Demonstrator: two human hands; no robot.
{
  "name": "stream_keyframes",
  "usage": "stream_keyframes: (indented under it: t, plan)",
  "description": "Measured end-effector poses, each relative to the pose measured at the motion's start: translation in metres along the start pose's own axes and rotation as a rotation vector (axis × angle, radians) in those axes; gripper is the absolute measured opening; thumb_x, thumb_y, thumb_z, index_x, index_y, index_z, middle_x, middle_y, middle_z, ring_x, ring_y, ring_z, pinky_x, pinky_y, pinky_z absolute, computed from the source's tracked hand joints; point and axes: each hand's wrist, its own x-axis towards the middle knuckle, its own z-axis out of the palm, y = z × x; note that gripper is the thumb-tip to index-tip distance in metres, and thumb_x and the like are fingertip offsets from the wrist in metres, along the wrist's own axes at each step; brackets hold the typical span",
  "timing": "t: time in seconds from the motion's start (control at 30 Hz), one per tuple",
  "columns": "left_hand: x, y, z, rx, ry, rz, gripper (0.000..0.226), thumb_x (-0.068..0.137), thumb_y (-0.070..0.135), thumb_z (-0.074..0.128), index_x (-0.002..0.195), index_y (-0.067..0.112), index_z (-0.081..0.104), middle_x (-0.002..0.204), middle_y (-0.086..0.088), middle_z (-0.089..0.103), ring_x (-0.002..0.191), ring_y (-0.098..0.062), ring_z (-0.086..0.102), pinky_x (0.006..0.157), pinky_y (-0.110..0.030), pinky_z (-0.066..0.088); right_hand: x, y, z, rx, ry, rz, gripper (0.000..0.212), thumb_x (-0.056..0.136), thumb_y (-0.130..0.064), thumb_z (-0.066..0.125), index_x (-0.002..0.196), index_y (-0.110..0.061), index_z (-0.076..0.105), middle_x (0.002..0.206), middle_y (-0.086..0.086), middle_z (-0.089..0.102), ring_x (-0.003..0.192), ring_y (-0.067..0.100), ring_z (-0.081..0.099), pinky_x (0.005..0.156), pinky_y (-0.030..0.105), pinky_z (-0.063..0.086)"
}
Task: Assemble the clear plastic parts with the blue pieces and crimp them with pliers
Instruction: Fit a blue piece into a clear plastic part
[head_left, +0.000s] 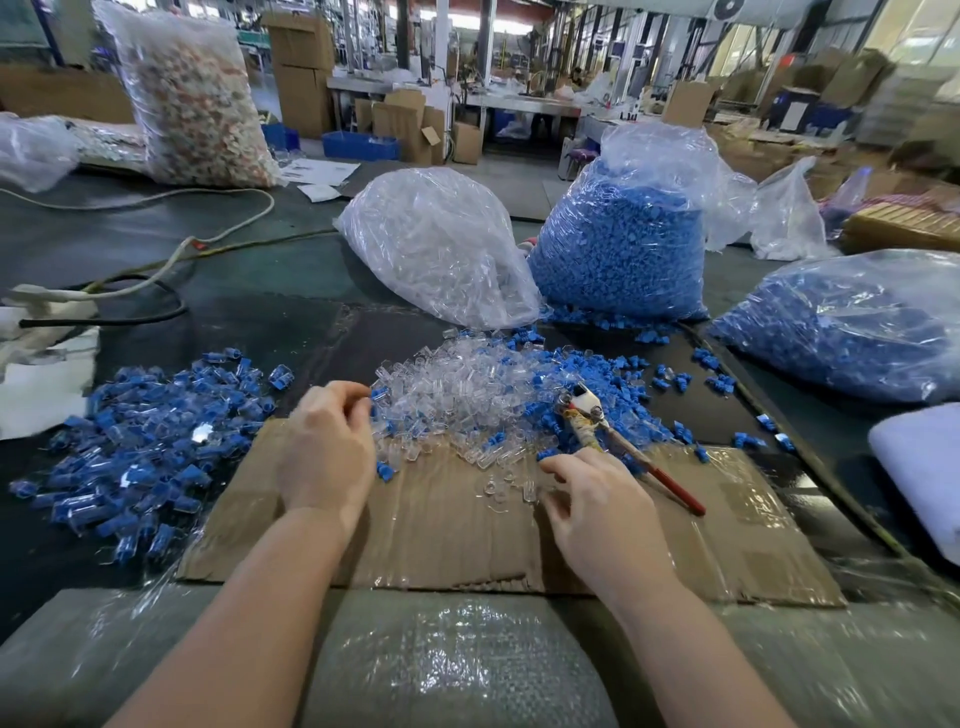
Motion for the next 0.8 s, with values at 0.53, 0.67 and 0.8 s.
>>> stream_keyframes:
  t: [0.53,0.67,0.8]
  plan:
    - [-0.009,0.001,-0.002,-0.011,-0.148,0.1,0.015,0.087,0.012,0.062,0.101,0.013,0.069,0.095,-0.001,0.056,0.089,-0.017,0.052,0.079,-0.024,0.041,0.005,-0.008,0.012,0.138,0.01,0.097,0.014,0.095,-0.024,0.049,0.101,-0.02,0.062,0.098,-0.005,0.058,0.089,0.013,0.055,0.081,0.026,0.045]
    - [-0.028,0.03,0.012,-0.246,-0.458,0.299,0.014,0.079,0.009,0.071,0.089,0.018,0.072,0.078,0.017,0.059,0.074,0.003,0.056,0.066,-0.003,0.039,0.012,-0.015,0.011,0.247,0.053,0.144,0.011,0.092,-0.023,0.057,0.1,-0.017,0.063,0.097,-0.005,0.06,0.085,0.009,0.053,0.081,0.023,0.045]
    - [-0.039,0.036,0.028,-0.334,-0.579,0.24,0.021,0.076,0.016,0.075,0.094,0.026,0.071,0.082,0.014,0.064,0.072,0.002,0.06,0.066,-0.006,0.044,0.017,-0.021,0.011,0.338,0.031,0.179,0.012,0.092,-0.025,0.057,0.099,-0.017,0.064,0.097,-0.003,0.063,0.092,0.013,0.057,0.084,0.031,0.046]
